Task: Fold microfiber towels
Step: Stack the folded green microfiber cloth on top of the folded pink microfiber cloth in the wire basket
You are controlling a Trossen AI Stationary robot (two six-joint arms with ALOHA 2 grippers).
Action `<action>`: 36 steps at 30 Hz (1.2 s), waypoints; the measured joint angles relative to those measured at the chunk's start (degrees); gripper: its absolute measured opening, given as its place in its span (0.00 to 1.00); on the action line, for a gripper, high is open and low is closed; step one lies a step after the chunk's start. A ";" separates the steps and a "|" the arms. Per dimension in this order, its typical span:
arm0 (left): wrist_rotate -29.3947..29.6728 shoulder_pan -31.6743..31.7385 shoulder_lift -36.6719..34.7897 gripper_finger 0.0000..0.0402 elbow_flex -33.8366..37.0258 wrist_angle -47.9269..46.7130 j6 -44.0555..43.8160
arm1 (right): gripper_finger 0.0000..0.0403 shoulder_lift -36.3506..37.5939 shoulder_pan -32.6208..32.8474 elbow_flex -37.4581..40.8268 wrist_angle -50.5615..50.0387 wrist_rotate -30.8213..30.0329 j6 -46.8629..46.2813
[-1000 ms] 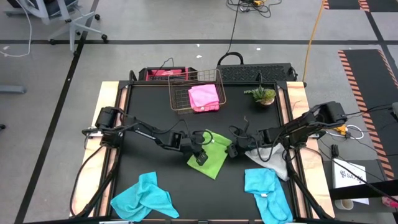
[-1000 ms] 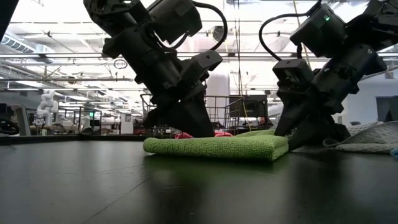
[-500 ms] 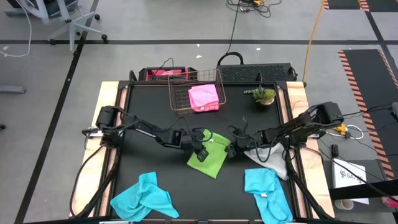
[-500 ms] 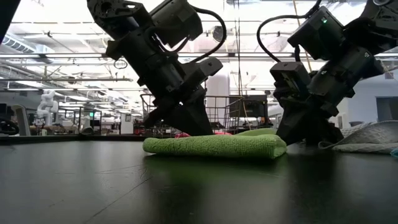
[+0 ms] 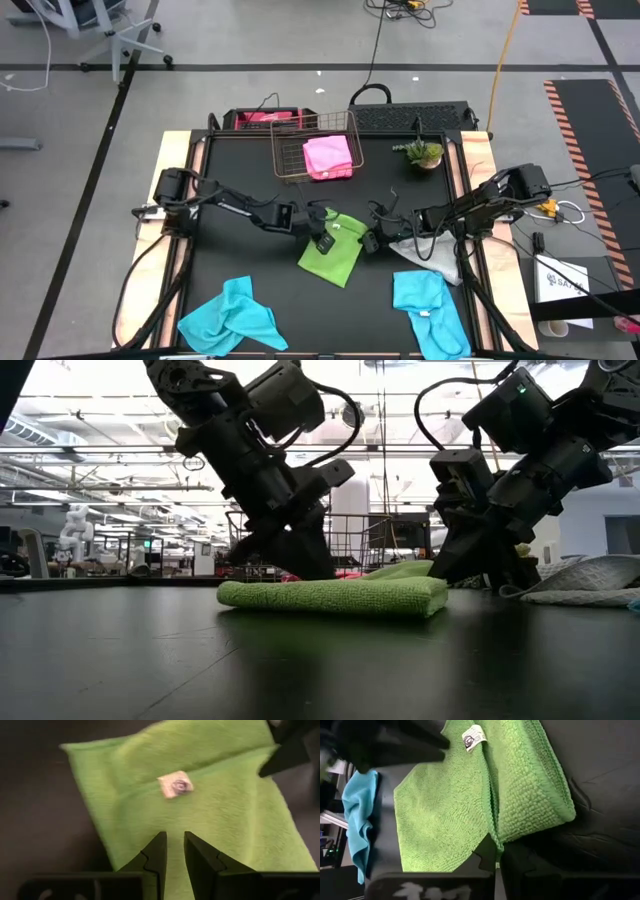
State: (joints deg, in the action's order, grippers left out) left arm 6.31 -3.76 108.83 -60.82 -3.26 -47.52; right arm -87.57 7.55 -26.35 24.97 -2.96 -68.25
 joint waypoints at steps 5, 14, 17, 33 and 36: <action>-8.75 2.89 -0.12 0.17 0.07 -1.13 1.75 | 0.00 0.04 0.00 0.00 0.02 0.04 -0.02; -21.54 6.84 -0.12 0.17 0.00 -1.31 4.44 | 0.00 0.09 0.00 -0.04 0.05 0.11 -0.02; -26.26 7.95 -0.12 0.19 0.00 -1.22 5.10 | 0.00 0.09 0.02 -0.04 0.06 0.13 0.00; -10.77 7.32 -3.59 0.21 -2.01 -12.01 11.60 | 0.00 0.11 0.02 -0.13 0.50 0.13 1.51; -1.59 5.23 -6.09 0.15 -5.87 -27.49 11.65 | 0.00 0.11 0.02 -0.15 0.55 0.15 1.53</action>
State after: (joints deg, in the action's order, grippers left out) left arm 4.72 1.47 102.74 -66.69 -30.76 -35.87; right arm -87.46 7.57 -26.50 25.52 -2.81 -66.72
